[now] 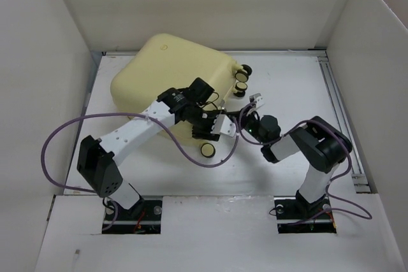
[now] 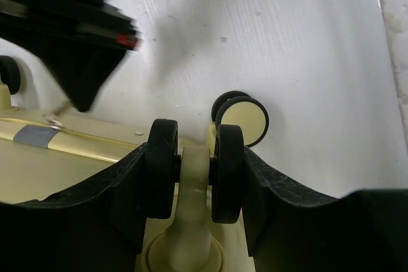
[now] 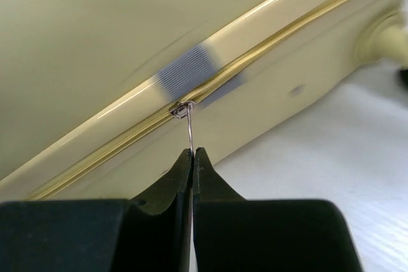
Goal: Pack the luggage
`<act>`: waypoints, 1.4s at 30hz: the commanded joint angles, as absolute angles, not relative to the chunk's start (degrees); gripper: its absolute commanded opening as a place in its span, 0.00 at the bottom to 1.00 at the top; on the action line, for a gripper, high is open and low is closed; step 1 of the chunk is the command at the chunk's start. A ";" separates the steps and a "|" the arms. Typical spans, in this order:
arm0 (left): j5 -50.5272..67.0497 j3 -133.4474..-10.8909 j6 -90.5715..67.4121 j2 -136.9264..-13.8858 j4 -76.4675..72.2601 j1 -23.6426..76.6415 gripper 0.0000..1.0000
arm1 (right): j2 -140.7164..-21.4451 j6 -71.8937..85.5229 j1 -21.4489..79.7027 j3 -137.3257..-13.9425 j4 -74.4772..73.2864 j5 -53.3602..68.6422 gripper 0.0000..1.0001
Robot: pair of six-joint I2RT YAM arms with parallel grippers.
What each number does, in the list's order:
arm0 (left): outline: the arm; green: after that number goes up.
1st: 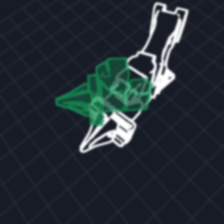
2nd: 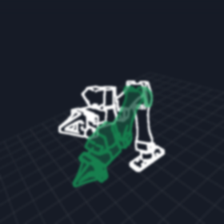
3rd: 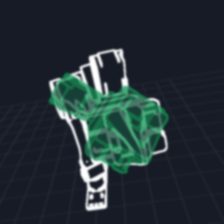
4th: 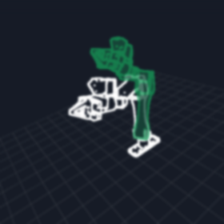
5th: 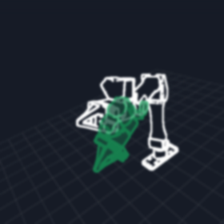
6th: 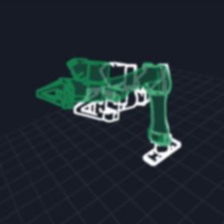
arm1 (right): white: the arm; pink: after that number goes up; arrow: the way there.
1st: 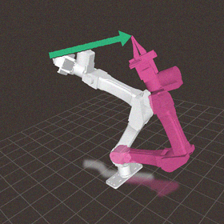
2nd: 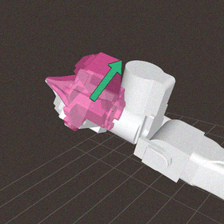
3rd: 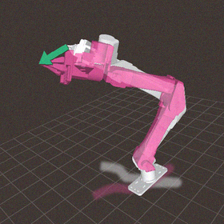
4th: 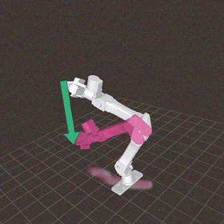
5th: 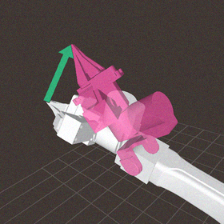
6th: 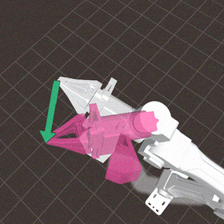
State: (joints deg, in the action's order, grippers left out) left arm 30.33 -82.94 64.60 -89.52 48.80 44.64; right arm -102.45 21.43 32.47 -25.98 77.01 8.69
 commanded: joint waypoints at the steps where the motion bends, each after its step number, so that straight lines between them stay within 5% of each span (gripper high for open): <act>1: 29.36 -78.58 59.33 -82.54 64.86 44.47 0.00 | -99.76 21.62 24.53 -29.17 71.82 -5.79 0.00; 26: 25.14 -67.41 58.27 -72.86 64.86 46.23 0.00 | -107.22 23.91 4.14 -55.45 49.92 2.36 0.00; 32: 22.42 -66.27 57.49 -71.81 63.21 46.23 0.00 | -117.30 20.30 0.09 -66.68 58.17 29.66 0.00; 37: 19.33 -74.05 42.94 -71.81 56.35 42.56 0.41 | -120.59 20.30 -3.24 -70.58 59.77 51.81 0.00; 39: 21.78 -78.99 38.17 -72.42 52.41 35.56 0.50 | -119.80 20.30 -5.62 -72.06 54.95 52.82 0.47; 42: 27.15 -89.71 30.45 -75.04 50.37 26.58 0.59 | -117.17 18.11 -8.77 -72.07 48.36 47.66 0.79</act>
